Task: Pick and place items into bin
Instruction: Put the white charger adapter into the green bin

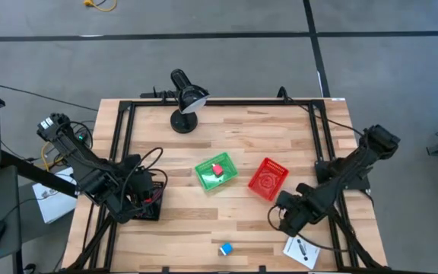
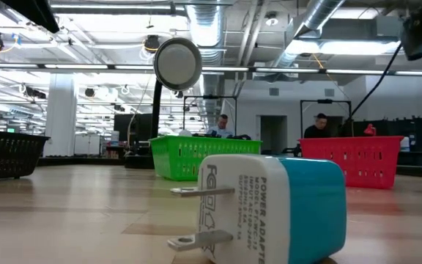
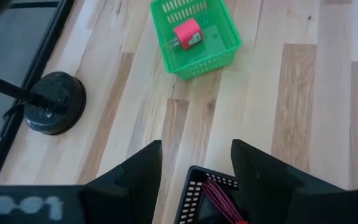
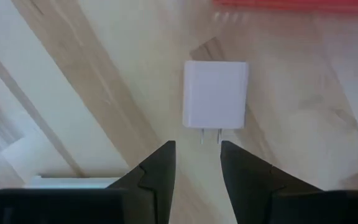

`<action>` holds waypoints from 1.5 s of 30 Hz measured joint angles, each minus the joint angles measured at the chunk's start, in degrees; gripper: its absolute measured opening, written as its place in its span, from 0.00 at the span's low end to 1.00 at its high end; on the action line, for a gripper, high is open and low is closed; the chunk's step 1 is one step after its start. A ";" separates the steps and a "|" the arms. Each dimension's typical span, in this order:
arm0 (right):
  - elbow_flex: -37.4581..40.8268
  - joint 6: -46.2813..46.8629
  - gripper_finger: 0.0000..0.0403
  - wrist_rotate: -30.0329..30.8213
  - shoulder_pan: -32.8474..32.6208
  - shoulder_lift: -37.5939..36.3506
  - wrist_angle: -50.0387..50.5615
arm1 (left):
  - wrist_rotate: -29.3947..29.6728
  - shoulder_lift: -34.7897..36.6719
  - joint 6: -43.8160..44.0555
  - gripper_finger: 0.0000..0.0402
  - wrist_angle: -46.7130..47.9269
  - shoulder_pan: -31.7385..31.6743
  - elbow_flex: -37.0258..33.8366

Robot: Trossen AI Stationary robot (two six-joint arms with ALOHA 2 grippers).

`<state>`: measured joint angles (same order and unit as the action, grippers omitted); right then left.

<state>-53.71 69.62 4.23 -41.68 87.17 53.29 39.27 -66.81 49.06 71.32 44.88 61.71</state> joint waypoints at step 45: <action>-1.75 -15.64 0.61 -2.89 7.96 11.81 -3.98 | -0.92 -0.02 -0.28 0.46 -0.60 -0.01 0.00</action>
<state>-55.46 53.98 1.34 -33.72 98.98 49.31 38.35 -66.83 48.77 70.72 44.87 61.71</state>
